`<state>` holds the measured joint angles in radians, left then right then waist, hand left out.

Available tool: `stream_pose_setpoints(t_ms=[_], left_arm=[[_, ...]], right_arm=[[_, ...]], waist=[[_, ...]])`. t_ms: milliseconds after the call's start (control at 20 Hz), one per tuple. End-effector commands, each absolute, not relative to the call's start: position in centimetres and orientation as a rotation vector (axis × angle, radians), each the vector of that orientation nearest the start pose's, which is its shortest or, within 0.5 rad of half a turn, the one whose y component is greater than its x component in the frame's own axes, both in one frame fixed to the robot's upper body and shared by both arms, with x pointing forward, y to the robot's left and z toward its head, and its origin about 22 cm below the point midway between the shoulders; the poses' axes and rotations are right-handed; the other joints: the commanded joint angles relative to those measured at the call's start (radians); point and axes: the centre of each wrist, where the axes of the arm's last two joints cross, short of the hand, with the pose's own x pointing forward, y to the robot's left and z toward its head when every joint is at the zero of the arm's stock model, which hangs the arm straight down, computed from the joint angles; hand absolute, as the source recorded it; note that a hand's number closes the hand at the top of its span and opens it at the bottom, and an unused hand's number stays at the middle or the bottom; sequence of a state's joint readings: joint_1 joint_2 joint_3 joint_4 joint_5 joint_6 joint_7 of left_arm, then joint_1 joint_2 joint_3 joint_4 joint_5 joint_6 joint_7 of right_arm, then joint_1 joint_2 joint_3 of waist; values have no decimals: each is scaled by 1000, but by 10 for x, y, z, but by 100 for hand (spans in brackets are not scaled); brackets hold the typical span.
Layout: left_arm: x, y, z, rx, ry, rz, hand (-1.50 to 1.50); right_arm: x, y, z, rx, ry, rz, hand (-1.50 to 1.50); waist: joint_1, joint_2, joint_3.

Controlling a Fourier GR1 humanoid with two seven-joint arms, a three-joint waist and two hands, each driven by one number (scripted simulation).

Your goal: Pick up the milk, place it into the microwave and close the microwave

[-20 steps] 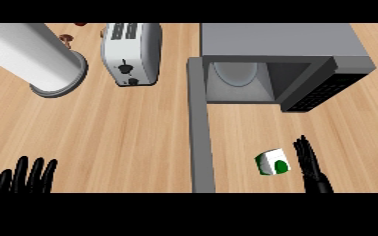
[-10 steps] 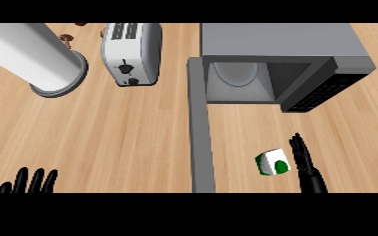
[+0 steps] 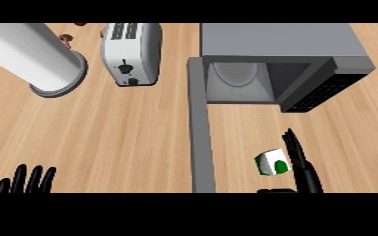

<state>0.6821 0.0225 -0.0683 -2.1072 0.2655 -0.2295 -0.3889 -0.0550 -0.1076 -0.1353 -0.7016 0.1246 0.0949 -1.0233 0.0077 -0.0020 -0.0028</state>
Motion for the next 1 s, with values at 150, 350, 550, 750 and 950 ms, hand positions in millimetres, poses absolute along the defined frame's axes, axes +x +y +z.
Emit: stream_pose_setpoints(t_ms=[150,350,550,750,950], left_arm=[[81,273,24,-159,-1933,185,-150],[71,261,25,-172,-1904,182,-150],[76,255,33,-144,-1912,192,-150],[83,266,24,-157,-1921,199,-150],[67,252,31,-167,-1900,194,-150]], right_arm=[[190,-265,-175,2,-1781,62,-150],[201,-254,-175,-54,-1774,72,-150],[212,-278,-168,-182,-1817,75,150],[220,-272,-162,-217,-1849,166,150],[232,-262,-165,-301,-1855,133,150]], waist=[[1,2,3],[6,2,4],[7,4,4],[-1,2,3],[9,4,4]])
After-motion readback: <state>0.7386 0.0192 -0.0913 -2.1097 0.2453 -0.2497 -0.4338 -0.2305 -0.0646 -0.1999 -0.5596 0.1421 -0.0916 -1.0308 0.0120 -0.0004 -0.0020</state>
